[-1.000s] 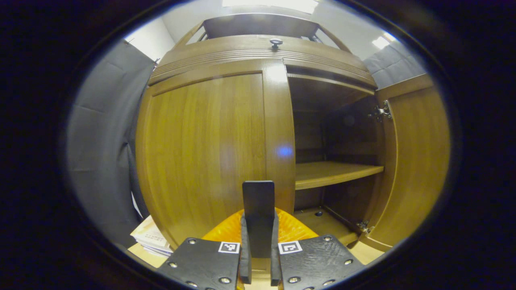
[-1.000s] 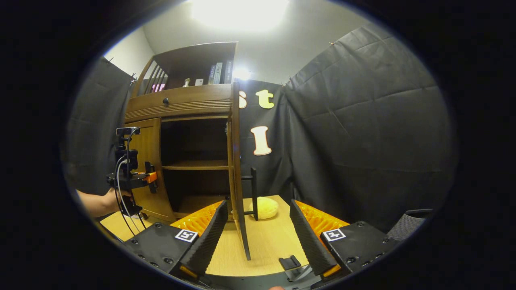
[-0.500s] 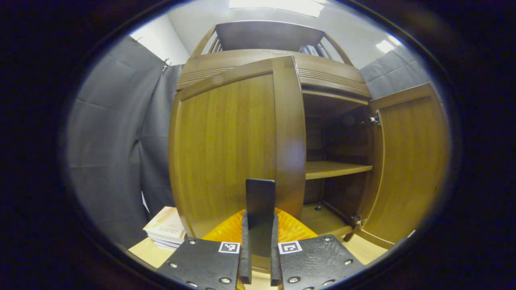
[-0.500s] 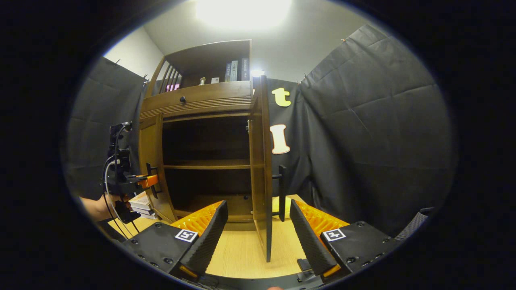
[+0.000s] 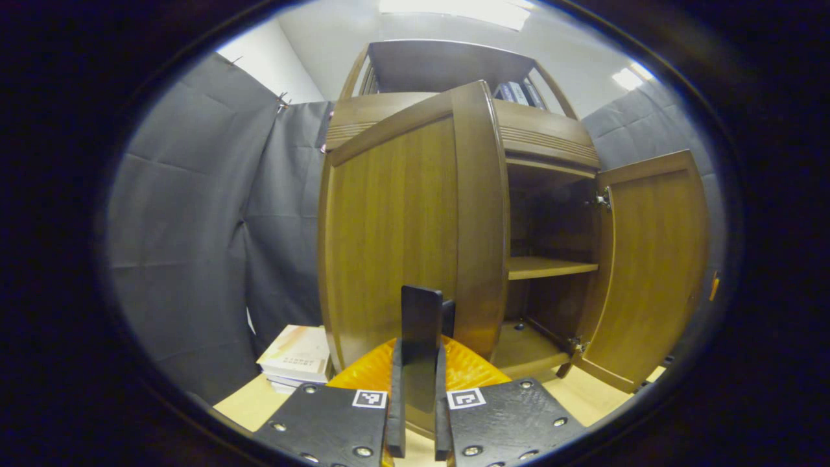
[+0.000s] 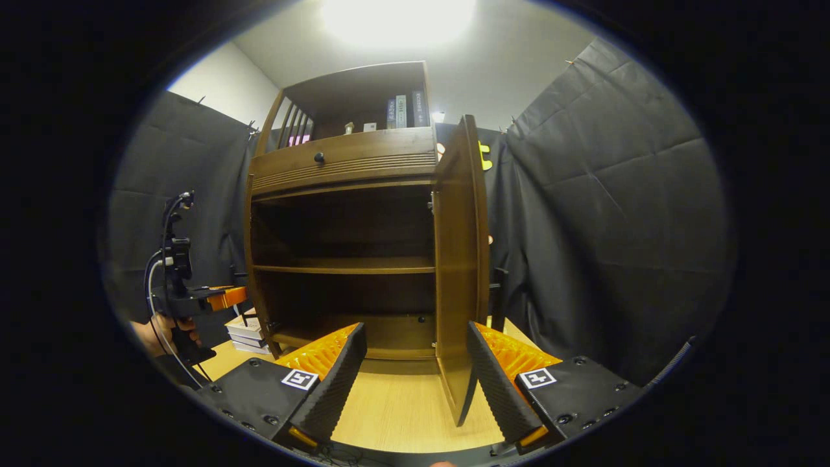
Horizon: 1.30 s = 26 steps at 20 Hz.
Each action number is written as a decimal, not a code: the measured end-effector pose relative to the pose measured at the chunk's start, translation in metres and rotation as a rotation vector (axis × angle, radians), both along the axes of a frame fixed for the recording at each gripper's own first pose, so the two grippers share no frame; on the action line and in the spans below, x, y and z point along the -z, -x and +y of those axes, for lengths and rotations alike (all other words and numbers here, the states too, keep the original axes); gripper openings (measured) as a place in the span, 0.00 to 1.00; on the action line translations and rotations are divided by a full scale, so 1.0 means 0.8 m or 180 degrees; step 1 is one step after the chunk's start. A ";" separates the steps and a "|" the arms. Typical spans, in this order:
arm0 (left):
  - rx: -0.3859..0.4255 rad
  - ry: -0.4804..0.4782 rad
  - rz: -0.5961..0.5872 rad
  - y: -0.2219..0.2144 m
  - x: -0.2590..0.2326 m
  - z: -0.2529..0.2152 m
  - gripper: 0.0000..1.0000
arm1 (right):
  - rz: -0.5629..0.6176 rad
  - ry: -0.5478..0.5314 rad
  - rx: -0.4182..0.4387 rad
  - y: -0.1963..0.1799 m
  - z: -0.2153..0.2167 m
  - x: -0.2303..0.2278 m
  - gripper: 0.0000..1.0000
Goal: Open the right door of the double-door shoe cabinet with the right hand, and open the left door with the left hand.
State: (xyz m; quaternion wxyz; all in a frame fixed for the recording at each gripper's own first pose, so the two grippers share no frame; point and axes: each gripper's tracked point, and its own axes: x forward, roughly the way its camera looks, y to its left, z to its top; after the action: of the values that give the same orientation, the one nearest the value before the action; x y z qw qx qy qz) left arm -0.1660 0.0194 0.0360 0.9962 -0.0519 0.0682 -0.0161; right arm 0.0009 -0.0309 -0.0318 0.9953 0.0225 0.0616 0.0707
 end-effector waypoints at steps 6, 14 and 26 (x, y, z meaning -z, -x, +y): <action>-0.0090 0.0007 0.0016 0.030 0.003 0.051 0.17 | -0.0011 0.0038 -0.0210 -0.001 0.045 0.001 0.92; -0.0262 -0.0020 0.0035 0.060 0.009 0.124 0.17 | -0.0073 0.0035 -0.0465 -0.008 0.112 -0.004 0.92; -0.0395 -0.0196 -0.0013 0.085 0.014 0.222 0.04 | -0.0067 0.0049 -0.0469 -0.013 0.175 0.003 0.93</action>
State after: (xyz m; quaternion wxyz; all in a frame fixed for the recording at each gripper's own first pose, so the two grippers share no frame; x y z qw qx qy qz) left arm -0.2340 0.1971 0.0248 0.9965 -0.0254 0.0633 0.0478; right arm 0.0109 0.1092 -0.0341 0.9882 0.0096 0.0532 0.1435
